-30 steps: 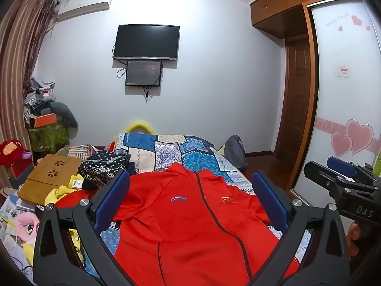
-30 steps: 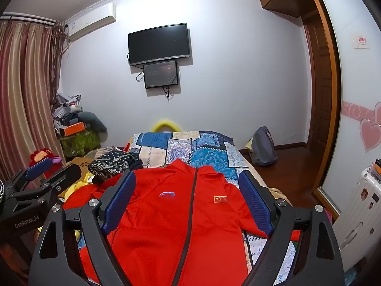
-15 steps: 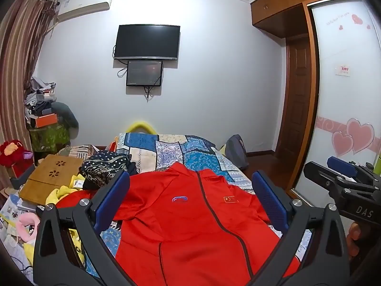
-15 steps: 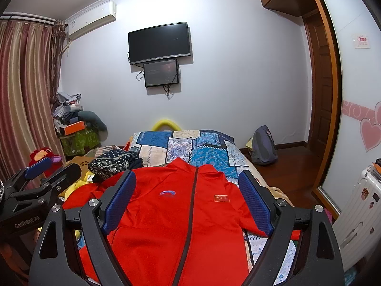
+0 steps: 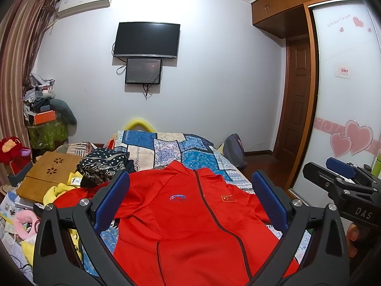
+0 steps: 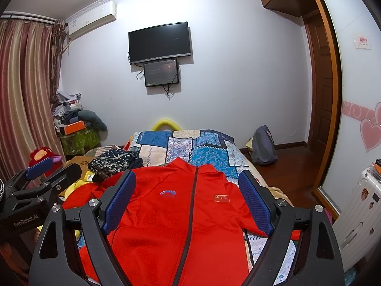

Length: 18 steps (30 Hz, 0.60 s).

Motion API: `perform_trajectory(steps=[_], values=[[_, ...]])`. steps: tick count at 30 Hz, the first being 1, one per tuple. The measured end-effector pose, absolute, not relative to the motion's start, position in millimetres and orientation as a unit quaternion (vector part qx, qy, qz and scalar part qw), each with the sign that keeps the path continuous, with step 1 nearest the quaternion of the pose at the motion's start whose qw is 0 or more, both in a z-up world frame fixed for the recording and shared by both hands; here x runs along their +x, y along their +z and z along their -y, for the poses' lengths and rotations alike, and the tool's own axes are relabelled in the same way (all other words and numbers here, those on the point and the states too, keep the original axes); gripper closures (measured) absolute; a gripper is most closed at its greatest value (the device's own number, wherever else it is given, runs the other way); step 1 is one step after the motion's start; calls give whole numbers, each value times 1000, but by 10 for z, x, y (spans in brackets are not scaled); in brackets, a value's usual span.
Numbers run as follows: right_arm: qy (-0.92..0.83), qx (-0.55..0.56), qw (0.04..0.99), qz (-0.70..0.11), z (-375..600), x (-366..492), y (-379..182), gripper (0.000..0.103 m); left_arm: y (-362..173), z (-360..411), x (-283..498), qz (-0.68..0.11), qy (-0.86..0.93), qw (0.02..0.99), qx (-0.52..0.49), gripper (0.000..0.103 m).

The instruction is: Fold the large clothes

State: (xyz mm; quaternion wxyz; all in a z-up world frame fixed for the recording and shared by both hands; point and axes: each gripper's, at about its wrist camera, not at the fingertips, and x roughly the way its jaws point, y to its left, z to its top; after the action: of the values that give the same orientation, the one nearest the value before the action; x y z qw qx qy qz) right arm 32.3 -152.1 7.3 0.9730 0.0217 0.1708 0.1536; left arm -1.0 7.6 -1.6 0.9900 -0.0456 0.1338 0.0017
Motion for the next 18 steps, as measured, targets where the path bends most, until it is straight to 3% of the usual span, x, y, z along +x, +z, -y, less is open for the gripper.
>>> perform_trajectory(steps=[18], values=[[154, 20, 973, -173, 1493, 301, 66, 17, -4, -65, 17, -134, 4, 990, -44, 0]])
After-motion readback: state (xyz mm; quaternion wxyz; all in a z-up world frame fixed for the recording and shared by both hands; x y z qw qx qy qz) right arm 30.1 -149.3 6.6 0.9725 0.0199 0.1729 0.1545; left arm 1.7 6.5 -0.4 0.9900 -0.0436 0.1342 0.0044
